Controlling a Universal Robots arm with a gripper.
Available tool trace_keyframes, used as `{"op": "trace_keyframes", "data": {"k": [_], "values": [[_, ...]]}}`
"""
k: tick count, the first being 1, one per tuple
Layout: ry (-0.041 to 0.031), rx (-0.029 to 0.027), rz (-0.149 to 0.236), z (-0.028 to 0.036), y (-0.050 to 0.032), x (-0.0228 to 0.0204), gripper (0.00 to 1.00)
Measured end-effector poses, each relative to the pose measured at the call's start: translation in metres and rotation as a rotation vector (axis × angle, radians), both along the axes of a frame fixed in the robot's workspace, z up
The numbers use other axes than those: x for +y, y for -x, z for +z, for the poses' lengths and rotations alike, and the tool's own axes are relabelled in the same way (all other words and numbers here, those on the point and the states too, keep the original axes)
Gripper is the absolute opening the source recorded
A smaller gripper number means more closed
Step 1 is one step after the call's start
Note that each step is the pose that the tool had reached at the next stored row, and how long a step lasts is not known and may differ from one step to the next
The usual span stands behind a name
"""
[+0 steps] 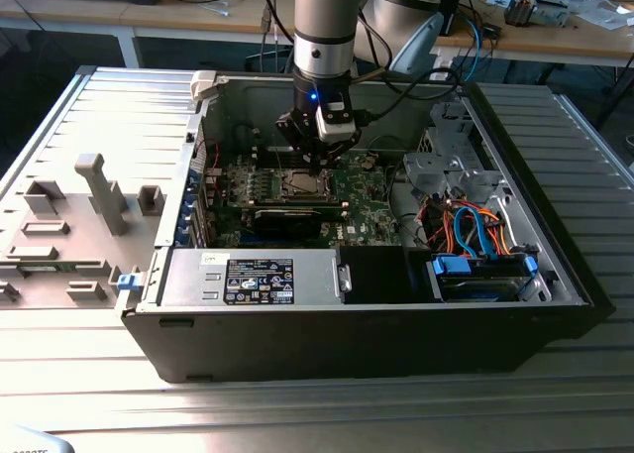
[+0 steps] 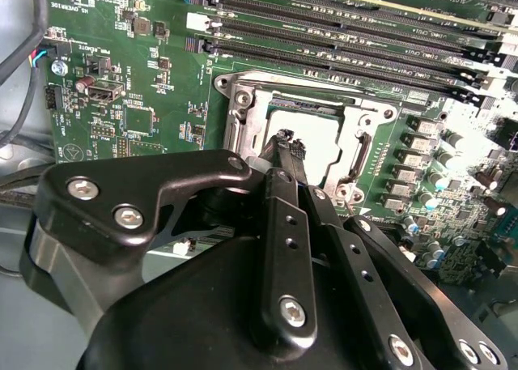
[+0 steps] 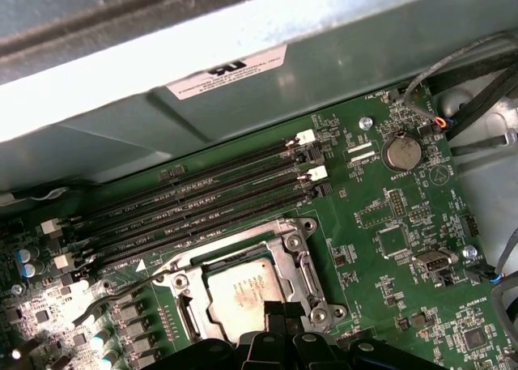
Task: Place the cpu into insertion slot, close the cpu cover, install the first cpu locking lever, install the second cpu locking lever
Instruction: 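Install the first cpu locking lever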
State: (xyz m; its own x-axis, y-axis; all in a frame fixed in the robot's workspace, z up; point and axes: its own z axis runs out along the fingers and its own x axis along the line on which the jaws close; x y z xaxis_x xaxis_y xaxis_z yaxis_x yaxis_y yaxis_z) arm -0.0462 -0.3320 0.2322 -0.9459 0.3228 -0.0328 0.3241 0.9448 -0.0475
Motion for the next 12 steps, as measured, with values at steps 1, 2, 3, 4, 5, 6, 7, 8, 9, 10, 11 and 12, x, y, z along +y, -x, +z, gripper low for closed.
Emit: {"op": "trace_keyframes", "data": {"k": [1,2,3,4,5,6,7,8,9,10,11,12], "values": [[0.0,0.0,0.001,0.0,0.0,0.0,0.11],[0.0,0.0,0.001,0.0,0.0,0.0,0.11],[0.0,0.0,0.001,0.0,0.0,0.0,0.11],[0.0,0.0,0.002,0.0,0.0,0.0,0.11],[0.0,0.0,0.003,0.0,0.0,0.0,0.11],[0.0,0.0,0.003,0.0,0.0,0.0,0.11],[0.0,0.0,0.003,0.0,0.0,0.0,0.11],[0.0,0.0,0.004,0.0,0.0,0.0,0.11],[0.0,0.0,0.004,0.0,0.0,0.0,0.11],[0.0,0.0,0.005,0.0,0.0,0.0,0.11],[0.0,0.0,0.007,-0.0001,0.0,0.0,0.11],[0.0,0.0,0.008,-0.0001,0.0,0.0,0.11]]}}
